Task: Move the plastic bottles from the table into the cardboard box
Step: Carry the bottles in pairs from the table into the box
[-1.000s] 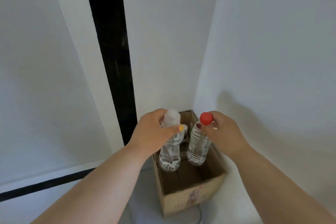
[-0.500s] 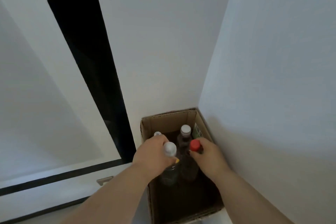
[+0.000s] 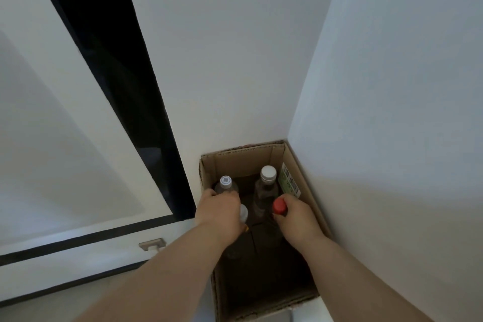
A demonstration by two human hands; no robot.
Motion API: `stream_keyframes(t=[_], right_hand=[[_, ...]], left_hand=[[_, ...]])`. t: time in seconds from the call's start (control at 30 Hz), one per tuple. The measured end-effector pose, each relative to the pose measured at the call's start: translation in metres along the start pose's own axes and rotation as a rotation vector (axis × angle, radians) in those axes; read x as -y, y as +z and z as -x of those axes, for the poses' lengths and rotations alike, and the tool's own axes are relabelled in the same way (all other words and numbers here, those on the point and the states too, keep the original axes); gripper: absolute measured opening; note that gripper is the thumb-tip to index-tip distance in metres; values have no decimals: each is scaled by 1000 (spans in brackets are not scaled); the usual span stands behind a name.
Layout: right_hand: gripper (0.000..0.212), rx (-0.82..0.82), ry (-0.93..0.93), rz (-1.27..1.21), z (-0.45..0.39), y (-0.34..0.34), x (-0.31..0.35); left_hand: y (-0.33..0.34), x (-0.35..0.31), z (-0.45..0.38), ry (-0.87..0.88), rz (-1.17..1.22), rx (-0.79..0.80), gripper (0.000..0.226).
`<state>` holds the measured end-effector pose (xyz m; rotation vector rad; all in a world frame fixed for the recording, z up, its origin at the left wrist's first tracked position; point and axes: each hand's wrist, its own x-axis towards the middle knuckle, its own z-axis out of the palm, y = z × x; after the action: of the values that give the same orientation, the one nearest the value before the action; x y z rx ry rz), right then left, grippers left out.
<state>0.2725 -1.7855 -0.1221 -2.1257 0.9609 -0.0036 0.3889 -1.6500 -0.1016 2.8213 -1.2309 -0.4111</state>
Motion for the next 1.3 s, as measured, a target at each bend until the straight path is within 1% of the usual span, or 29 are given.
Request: stream_keyframes(t=[0.07,0.2,0.43,0.6,0.67,0.8,0.93,1.0,1.13,1.3], right_hand=[[11,-15,1,4,0,2,-2],[10,-37,4,22,-1,4,-3],[9,-36,-6,30,1,4,-3],[8,-38,11,39,0,3,0],[11,-33,10,42,1,2,1],[25,0,-16,51,4,-1,2],[57,12,-28,60,6,-4,3],[65,16,-33,54,7,-6,4],[63,-8,-81,57,13,-16,9],[62,-111,-174,-2,42,-35,27]], left_hand=[[1,-2,-1,-1,-78,9,34],[5,-3,-1,-39,-124,18,31],[8,-4,-1,-82,-90,-4,39],[8,-2,-1,-52,-114,-20,32],[8,-3,-2,-21,-163,-1,30],[5,-3,-1,16,-183,31,30],[0,-1,-2,51,-121,40,43],[-4,0,-1,70,-85,41,53],[-12,5,8,93,47,-30,72],[-36,16,30,58,333,-153,84]])
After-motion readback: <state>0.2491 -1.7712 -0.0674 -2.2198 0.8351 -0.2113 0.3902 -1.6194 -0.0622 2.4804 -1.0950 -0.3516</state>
